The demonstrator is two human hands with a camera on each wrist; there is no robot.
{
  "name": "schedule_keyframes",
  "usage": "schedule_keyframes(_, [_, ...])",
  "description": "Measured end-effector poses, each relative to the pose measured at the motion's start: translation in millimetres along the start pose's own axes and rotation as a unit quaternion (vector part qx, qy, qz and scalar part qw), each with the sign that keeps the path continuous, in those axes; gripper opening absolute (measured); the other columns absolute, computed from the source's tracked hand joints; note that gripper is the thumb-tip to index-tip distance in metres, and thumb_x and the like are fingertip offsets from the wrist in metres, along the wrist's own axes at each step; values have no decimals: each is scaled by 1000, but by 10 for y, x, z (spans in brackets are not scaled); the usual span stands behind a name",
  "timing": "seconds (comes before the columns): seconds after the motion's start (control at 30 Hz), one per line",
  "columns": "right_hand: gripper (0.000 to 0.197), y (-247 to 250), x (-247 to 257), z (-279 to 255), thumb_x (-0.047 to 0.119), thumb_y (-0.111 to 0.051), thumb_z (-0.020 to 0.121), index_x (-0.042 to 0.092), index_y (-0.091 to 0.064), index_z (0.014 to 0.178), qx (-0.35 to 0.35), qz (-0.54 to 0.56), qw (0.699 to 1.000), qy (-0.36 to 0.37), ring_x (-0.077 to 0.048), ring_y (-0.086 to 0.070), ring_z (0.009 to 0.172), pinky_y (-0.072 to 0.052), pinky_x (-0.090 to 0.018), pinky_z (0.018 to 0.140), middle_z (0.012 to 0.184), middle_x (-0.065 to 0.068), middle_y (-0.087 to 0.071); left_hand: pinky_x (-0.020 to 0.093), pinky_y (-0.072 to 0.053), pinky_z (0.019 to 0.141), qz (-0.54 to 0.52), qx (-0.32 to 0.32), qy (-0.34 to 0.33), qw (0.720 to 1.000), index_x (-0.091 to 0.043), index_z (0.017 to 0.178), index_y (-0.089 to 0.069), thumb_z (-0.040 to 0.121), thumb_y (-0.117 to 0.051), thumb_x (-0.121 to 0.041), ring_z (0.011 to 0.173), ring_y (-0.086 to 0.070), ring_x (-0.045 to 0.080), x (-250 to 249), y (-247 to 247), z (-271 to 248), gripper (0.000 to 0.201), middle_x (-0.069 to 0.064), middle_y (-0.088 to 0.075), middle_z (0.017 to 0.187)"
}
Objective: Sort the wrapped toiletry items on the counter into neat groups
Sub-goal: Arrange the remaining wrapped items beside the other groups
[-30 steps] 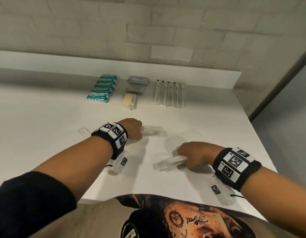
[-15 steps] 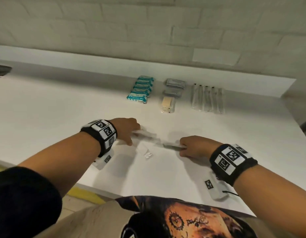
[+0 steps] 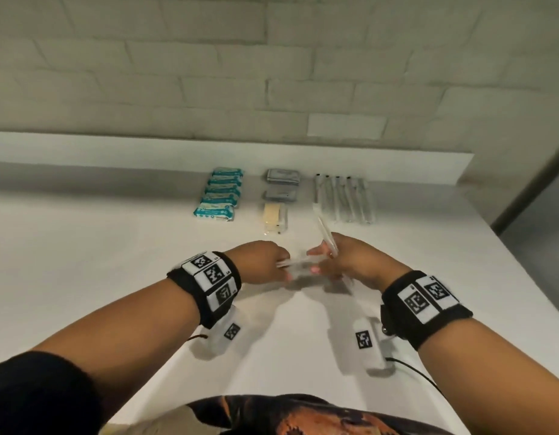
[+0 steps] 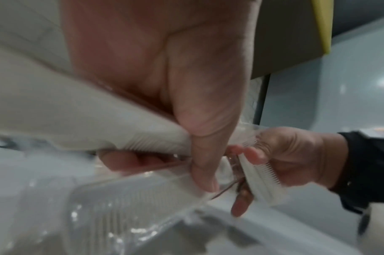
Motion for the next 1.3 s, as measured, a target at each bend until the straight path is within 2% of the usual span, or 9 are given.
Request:
schedule_keyframes(0.1, [32,223,-38,-111,-4,-71,77,12,-46,88,-27,-19,999,0,-20,-57,58,-49,-35,54,76,-9,-59,26,-34,55,-52,-12,-30,998,-27,69,-50,84,-67,-38,68,-52,17,-411,74,306,25,-7,-54,69])
schedule_keyframes(0.2, [34,709,-292,-254,-4,-70,78,10,-47,99,-99,-31,994,-34,-20,-59,52,-48,-28,46,77,-9,-57,23,-46,58,-214,-17,-18,976,-18,104,-55,82,-73,-36,67,-62,11,-783,56,585,34,-2,-65,87])
schedule_keyframes(0.33, [40,1351,-798,-482,-3,-70,78,7,-51,112,-107,-8,988,-115,-17,-59,52,-49,-29,48,84,-12,-58,41,-54,68,-521,-27,32,852,-1,112,-48,94,-52,-7,68,-65,27,-1148,-45,883,20,14,-68,86])
schedule_keyframes(0.5, [57,1790,-1208,-591,32,-76,78,20,-52,128,-165,-140,971,-105,-16,-57,112,-49,-30,90,129,-2,-54,45,-53,89,-656,18,20,754,-5,112,-57,94,-48,4,98,-68,33,-1598,-199,1150,22,17,-70,108])
schedule_keyframes(0.67, [35,1868,-1051,-649,32,-73,83,13,-62,111,-118,46,992,-10,-18,-64,79,-52,-31,69,93,-4,-68,39,-53,89,-693,-44,9,719,-2,105,-65,84,-68,-10,96,-66,31,-2040,-251,1300,23,15,-70,101])
schedule_keyframes(0.83, [28,1868,-1156,-628,27,-73,82,14,-49,83,-74,76,994,-12,-18,-50,58,-41,-28,52,71,-8,-53,17,-50,52,-669,-127,64,729,-11,86,-58,96,-55,-17,63,-64,12,-2377,-282,1336,12,4,-63,75])
schedule_keyframes(1.03, [14,1945,-1336,-536,1,-58,81,7,-49,88,-58,92,993,-50,-22,-53,45,-38,-21,40,68,-14,-57,24,-37,47,-651,-147,171,725,-7,104,-54,102,-31,-43,55,-43,16,-2367,-340,1478,44,8,-57,78])
schedule_keyframes(1.13, [24,2079,-1415,-402,13,-62,86,14,-40,77,-80,107,988,-84,-11,-37,35,-27,-19,37,53,-2,-47,25,-29,50,-632,-143,209,732,-9,102,-53,98,-34,-28,58,-38,14,-2304,-248,1594,27,6,-56,82])
schedule_keyframes(1.3, [14,2363,-1463,-76,5,-61,84,16,-54,85,-146,60,981,-111,-22,-57,83,-43,-30,66,91,-8,-57,28,-47,59,-522,-171,178,817,-15,87,-64,77,-53,-6,69,-59,26,-2213,1,1970,17,14,-66,84])
Point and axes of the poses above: each hand's wrist, its own z-axis towards the middle knuckle, its own y-axis out of the back of the hand, x = y × z, the point moved 2 cm from there along z, towards the middle knuckle
